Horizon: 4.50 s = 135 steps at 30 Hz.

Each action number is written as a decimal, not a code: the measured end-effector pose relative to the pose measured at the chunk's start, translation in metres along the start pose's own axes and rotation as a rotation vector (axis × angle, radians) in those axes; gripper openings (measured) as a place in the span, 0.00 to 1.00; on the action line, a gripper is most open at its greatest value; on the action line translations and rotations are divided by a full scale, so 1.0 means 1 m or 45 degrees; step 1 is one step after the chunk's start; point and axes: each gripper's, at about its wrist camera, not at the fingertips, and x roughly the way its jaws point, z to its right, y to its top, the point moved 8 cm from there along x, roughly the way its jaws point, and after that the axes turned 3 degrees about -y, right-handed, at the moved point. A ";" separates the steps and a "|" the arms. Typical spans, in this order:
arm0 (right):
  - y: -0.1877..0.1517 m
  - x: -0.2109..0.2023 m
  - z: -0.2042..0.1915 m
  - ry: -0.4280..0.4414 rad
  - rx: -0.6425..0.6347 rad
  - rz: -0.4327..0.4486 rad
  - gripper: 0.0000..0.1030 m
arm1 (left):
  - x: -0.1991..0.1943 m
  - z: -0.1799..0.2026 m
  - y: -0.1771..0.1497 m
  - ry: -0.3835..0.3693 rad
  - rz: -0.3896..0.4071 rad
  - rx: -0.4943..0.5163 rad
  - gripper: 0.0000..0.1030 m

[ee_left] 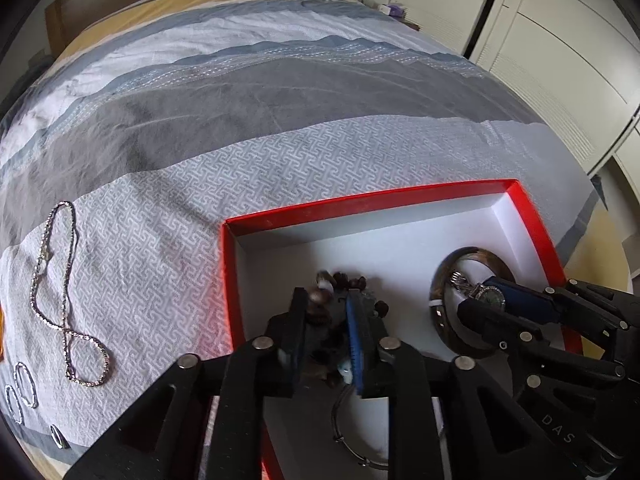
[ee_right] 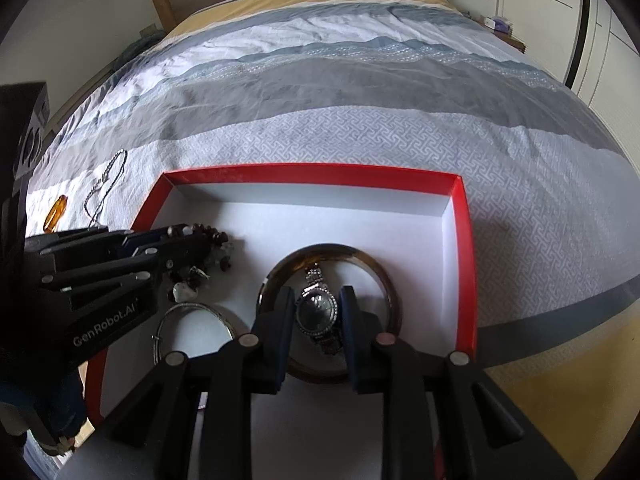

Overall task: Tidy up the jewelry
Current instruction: 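Open both tools to release the bracelet and watch into the box, then move both open tools back toward the silver bangles and rings, then grasp the twisted silver bangle with the left tool while the right tool grasps a silver ring, then carry the twisted bangle and silver ring toward the box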

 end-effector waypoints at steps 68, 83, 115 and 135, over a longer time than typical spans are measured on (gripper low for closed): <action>-0.064 -0.122 -0.220 0.276 -0.257 0.062 0.34 | -0.248 -0.199 -0.195 0.312 0.267 -0.327 0.62; -0.062 -0.028 -0.273 0.390 -0.369 -0.099 0.34 | -0.181 -0.264 -0.167 0.291 0.195 -0.424 0.55; -0.057 -0.002 -0.276 0.354 -0.393 -0.110 0.18 | -0.138 -0.290 -0.145 0.231 0.123 -0.441 0.04; -0.054 -0.074 -0.262 0.349 -0.376 0.020 0.18 | -0.191 -0.255 -0.152 0.295 0.170 -0.403 0.03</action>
